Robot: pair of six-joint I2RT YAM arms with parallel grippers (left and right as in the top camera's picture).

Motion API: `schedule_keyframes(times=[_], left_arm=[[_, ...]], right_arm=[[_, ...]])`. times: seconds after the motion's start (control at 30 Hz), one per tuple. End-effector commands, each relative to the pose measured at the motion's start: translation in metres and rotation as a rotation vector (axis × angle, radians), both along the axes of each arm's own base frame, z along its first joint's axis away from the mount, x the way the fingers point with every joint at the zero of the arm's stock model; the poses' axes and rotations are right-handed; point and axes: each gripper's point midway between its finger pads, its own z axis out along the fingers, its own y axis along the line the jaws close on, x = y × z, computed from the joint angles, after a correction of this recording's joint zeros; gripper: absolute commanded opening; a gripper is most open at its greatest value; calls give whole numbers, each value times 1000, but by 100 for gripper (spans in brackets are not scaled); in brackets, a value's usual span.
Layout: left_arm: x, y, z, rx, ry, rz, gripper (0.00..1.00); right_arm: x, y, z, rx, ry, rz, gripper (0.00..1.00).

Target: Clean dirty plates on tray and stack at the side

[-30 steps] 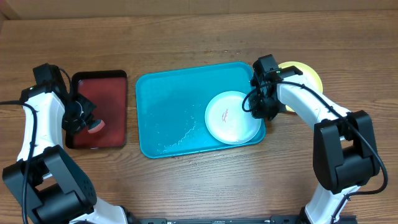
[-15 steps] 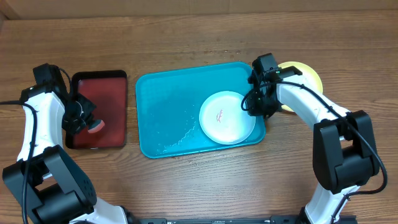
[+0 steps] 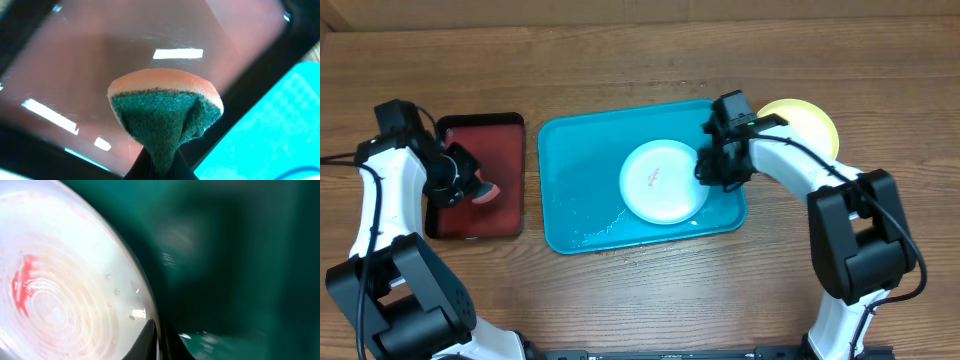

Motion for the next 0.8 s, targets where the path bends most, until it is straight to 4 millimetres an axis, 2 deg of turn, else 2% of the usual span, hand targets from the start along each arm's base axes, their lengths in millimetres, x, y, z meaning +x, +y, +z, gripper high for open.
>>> schedule_keyframes(times=[0.0, 0.1, 0.23, 0.4, 0.57, 0.77], left_arm=[[6, -18, -3, -22, -16, -101, 4], [9, -20, -6, 23, -8, -130, 4], [10, -22, -12, 49, 14, -146, 4], [11, -24, -33, 30, 58, -153, 4], [15, -22, -57, 21, 87, -153, 4], [22, -3, -83, 98, 109, -135, 4]], right_arm=[[-16, 18, -19, -33, 44, 31, 4], [-11, 24, -15, -46, 25, -6, 4], [-1, 36, -11, 20, 6, -78, 4], [9, 58, -10, 93, -26, -100, 4], [3, 82, -18, 109, -37, -64, 4], [-12, 113, -16, 125, -56, 12, 4]])
